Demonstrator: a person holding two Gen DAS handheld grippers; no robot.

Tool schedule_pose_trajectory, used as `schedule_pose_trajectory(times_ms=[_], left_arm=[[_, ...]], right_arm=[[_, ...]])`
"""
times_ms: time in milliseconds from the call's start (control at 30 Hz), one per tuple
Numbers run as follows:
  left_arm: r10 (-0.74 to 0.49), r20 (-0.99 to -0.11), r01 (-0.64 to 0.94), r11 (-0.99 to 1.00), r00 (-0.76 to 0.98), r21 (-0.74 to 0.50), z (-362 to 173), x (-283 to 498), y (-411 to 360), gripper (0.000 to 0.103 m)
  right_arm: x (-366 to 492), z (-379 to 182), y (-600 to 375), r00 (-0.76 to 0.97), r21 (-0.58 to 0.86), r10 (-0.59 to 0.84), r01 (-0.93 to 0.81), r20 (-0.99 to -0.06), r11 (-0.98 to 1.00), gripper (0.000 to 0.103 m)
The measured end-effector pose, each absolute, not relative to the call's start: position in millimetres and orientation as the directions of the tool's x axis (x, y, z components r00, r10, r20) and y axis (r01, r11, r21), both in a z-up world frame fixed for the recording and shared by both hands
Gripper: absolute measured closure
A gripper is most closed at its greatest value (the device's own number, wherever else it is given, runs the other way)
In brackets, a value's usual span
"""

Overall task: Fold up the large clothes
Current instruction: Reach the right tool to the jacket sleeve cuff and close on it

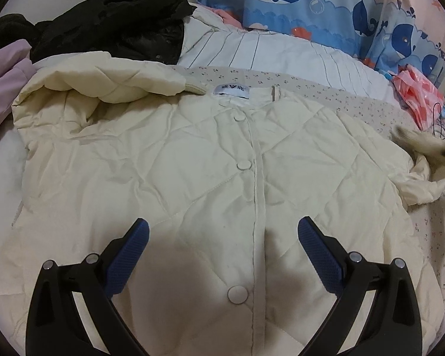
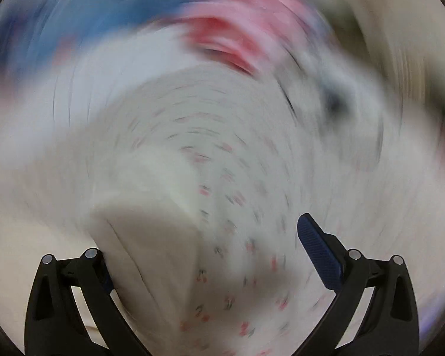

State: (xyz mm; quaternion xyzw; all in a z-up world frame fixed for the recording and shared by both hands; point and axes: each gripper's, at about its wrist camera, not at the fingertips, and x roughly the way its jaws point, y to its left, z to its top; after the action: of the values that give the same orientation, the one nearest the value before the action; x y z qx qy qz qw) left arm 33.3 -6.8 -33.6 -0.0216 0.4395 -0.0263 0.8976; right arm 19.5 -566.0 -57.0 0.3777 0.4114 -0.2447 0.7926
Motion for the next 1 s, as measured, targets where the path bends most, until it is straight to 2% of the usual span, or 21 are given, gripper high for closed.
schedule_pose_trajectory(times_ms=[33,100,233,300,333,367,400,433,467,533,600,733,800,900,933,1000], left_arm=[[-0.070,-0.789,0.028,0.997,0.610,-0.067,-33.9,33.9,-6.1,0.007],[-0.079,-0.793,0.025,0.996,0.605,-0.080,-34.9,34.5,-3.7,0.007],[-0.079,-0.797,0.012,0.996,0.599,-0.089,-37.3,35.8,-1.1,0.007],[-0.079,-0.800,0.011,0.996,0.595,-0.090,-38.9,36.5,-0.9,0.007],[-0.081,-0.802,0.013,0.996,0.592,-0.091,-39.8,37.0,-0.7,0.007],[-0.081,-0.804,0.012,0.996,0.589,-0.092,-40.4,37.5,-0.7,0.007],[-0.081,-0.806,0.008,0.996,0.587,-0.094,-41.4,37.9,-0.3,0.007],[-0.080,-0.808,0.004,0.995,0.583,-0.096,-42.7,38.5,0.4,0.007],[-0.082,-0.811,0.003,0.995,0.579,-0.098,-44.1,39.2,0.6,0.007],[-0.088,-0.816,0.006,0.995,0.571,-0.103,-45.7,40.3,0.1,0.007],[-0.091,-0.818,0.007,0.994,0.569,-0.105,-45.8,39.7,-0.5,0.007],[-0.089,-0.818,0.017,0.995,0.568,-0.096,-46.5,39.4,-3.3,0.007],[-0.089,-0.820,0.016,0.995,0.566,-0.097,-47.9,39.9,-3.9,0.007],[-0.084,-0.823,0.018,0.996,0.562,-0.089,-49.9,40.7,-5.4,0.007],[-0.085,-0.823,0.021,0.996,0.561,-0.088,-49.8,40.8,-5.9,0.007],[-0.088,-0.823,0.024,0.996,0.561,-0.091,-49.1,41.4,-5.7,0.007]], right_arm=[[-5.3,-79.0,-588.1,0.590,0.523,0.027,0.694,-0.807,0.495,0.006],[-36.2,-103.9,-606.3,0.655,0.639,0.132,0.641,-0.744,0.425,0.006],[-55.7,-98.4,-603.4,0.726,0.715,0.212,0.503,-0.654,0.485,0.006],[-56.6,-98.7,-605.2,0.788,0.829,0.310,0.411,-0.532,0.379,0.006],[-57.5,-100.4,-606.0,0.807,0.851,0.310,0.398,-0.502,0.342,0.006],[-60.0,-96.7,-606.7,0.817,0.836,0.254,0.420,-0.518,0.353,0.006],[-54.7,-89.3,-599.9,0.780,0.768,0.193,0.484,-0.596,0.419,0.006],[-49.4,-81.9,-595.1,0.697,0.634,0.097,0.575,-0.710,0.517,0.006],[-40.0,-73.2,-581.3,0.625,0.511,0.033,0.606,-0.780,0.610,0.006],[-17.9,-60.8,-548.1,0.450,0.184,-0.089,0.526,-0.888,0.830,0.006],[-20.5,-47.9,-523.3,0.439,0.086,-0.113,0.410,-0.891,0.908,0.006],[-42.1,11.1,-465.8,0.603,-0.132,-0.235,0.211,-0.762,0.969,0.006],[-37.9,20.3,-441.4,0.633,-0.224,-0.263,0.143,-0.728,0.964,0.006],[6.3,7.9,-403.2,0.580,-0.391,-0.340,0.041,-0.740,0.920,0.006],[29.8,-12.8,-392.7,0.494,-0.459,-0.386,-0.030,-0.779,0.888,0.006],[50.5,-40.9,-387.7,0.415,-0.573,-0.500,-0.063,-0.760,0.817,0.007]])
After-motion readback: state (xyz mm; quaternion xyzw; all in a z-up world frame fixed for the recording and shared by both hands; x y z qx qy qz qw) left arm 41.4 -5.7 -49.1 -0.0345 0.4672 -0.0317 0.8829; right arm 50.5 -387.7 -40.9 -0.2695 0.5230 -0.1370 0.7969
